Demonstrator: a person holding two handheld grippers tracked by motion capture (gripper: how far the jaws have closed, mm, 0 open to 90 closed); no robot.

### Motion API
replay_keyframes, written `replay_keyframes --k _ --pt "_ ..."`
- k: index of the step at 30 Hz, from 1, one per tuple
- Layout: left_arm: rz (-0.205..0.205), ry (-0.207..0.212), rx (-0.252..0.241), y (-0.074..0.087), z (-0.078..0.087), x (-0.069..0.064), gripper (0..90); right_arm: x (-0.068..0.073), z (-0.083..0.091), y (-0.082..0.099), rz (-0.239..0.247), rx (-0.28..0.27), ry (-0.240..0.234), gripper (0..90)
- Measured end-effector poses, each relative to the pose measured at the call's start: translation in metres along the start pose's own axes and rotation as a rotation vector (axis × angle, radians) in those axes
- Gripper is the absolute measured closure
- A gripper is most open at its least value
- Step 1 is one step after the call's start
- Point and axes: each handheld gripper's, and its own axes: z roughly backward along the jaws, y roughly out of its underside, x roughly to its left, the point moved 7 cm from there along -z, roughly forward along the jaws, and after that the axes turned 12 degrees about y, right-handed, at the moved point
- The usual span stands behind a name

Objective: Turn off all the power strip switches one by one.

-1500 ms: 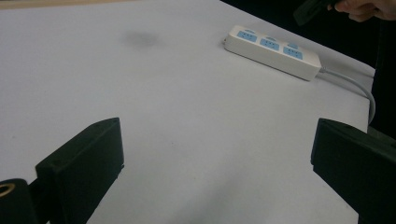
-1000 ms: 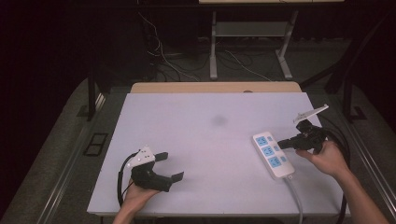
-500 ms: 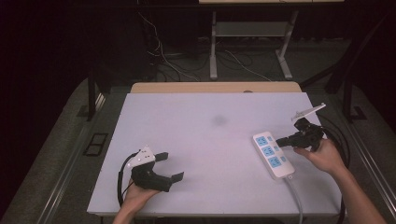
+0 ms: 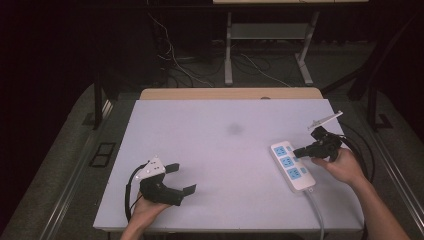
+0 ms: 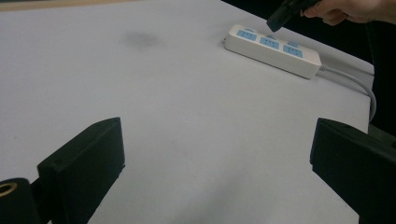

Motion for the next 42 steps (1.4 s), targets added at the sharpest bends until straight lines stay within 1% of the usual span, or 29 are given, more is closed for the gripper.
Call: replay_keyframes --k 6,9,14,18,21,25,31,35,38,42 --pt "-0.002 -0.004 -0.001 0.000 0.001 0.000 1.6 0.003 -0.007 0.003 0.018 0.030 0.006 90.0" --pt "-0.002 -0.004 -0.002 0.000 0.001 0.000 1.6 0.002 -0.008 0.005 0.012 0.014 0.001 90.0" --pt "-0.002 -0.001 -0.001 0.000 0.001 0.000 1.6 0.000 -0.008 0.005 0.002 0.007 0.002 90.0" --pt "-0.002 0.003 -0.001 0.000 0.001 -0.001 1.6 0.002 -0.007 0.005 0.028 0.009 0.021 90.0" --pt "-0.007 0.004 0.001 0.000 0.001 -0.002 1.6 0.002 -0.007 0.006 0.031 0.005 0.026 90.0" --pt "-0.006 0.005 0.004 0.001 0.000 -0.003 1.6 0.001 -0.008 0.007 0.026 -0.018 0.010 90.0" --pt "-0.003 0.007 0.011 0.002 -0.002 -0.002 1.6 -0.001 -0.008 0.010 0.000 -0.046 -0.017 90.0" --pt "-0.003 0.004 0.012 0.002 -0.002 -0.001 1.6 0.000 -0.008 0.010 0.019 -0.045 -0.003 90.0" --pt "-0.002 0.004 0.010 0.002 -0.002 -0.002 1.6 0.000 -0.008 0.011 0.015 -0.048 0.001 90.0" --pt "-0.002 0.003 0.012 0.002 -0.002 -0.001 1.6 0.001 -0.008 0.011 0.025 -0.049 0.012 90.0"
